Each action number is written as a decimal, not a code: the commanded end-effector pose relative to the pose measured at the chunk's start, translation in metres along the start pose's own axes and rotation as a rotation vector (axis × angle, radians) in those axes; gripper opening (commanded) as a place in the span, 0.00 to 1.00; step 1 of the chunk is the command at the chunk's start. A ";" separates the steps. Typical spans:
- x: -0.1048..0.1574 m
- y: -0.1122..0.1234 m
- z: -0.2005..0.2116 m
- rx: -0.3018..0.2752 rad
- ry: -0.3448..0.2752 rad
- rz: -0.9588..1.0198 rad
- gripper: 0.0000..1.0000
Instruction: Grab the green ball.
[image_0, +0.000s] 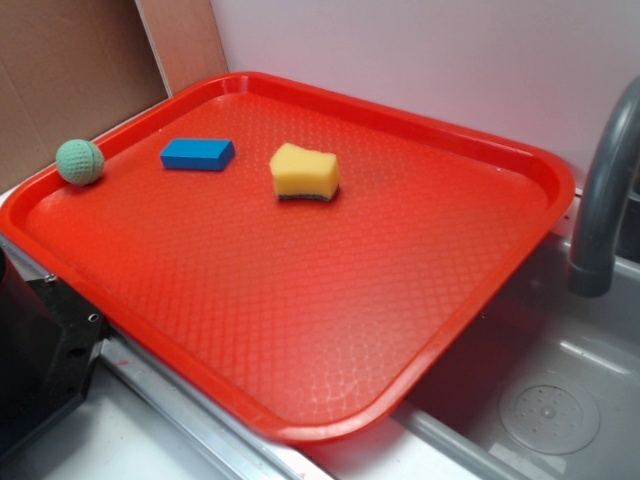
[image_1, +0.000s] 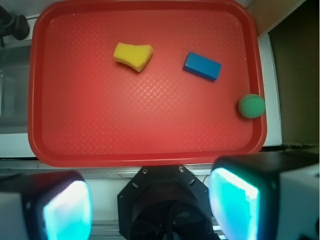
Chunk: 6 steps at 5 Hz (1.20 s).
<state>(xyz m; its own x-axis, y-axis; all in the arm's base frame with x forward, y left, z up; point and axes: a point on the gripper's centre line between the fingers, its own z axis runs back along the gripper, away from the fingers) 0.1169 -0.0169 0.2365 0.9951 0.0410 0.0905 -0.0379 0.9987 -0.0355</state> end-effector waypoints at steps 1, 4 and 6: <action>0.000 0.000 0.000 0.000 0.000 0.000 1.00; 0.023 0.047 -0.032 -0.020 -0.138 0.518 1.00; 0.032 0.101 -0.072 0.013 -0.214 0.925 1.00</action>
<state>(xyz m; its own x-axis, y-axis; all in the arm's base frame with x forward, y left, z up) 0.1552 0.0783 0.1549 0.5408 0.8203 0.1862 -0.8069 0.5684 -0.1606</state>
